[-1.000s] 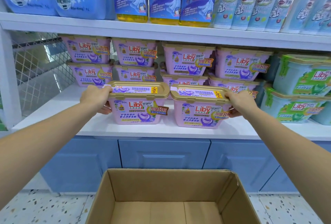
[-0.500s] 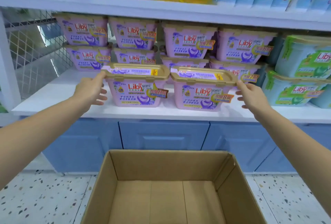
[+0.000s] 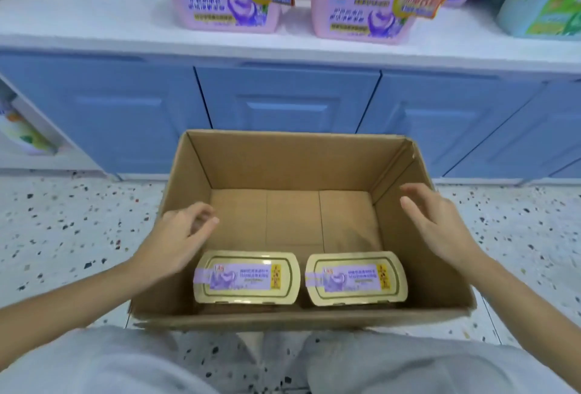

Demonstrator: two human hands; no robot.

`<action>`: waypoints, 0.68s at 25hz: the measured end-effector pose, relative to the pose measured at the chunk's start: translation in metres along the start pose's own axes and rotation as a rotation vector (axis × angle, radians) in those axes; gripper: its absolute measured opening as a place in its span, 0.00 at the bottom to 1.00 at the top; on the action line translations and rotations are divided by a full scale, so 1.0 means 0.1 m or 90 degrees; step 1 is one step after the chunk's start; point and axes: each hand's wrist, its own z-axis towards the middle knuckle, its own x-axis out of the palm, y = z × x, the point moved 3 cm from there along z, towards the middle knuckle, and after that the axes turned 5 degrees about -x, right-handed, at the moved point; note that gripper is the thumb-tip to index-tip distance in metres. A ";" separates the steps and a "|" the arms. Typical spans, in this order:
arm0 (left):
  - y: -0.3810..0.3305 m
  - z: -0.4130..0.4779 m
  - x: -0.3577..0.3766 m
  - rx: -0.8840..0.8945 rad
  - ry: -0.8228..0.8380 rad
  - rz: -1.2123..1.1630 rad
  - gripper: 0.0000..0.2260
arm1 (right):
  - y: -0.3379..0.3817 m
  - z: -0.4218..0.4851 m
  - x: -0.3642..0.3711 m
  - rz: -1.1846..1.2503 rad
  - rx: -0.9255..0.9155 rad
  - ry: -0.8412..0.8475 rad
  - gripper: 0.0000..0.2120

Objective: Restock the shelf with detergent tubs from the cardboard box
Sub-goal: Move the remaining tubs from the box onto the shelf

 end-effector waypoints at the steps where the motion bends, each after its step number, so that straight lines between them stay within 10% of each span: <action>1: 0.07 -0.01 0.13 -0.005 0.018 0.041 0.17 | -0.05 -0.06 0.11 -0.017 0.000 0.020 0.16; 9: 0.46 0.00 0.65 -0.169 0.183 0.248 0.18 | -0.64 -0.27 0.84 -0.160 0.204 0.330 0.27; 17: 0.73 0.00 0.89 -0.413 0.332 0.037 0.22 | -0.80 -0.24 0.97 -0.122 0.386 0.462 0.26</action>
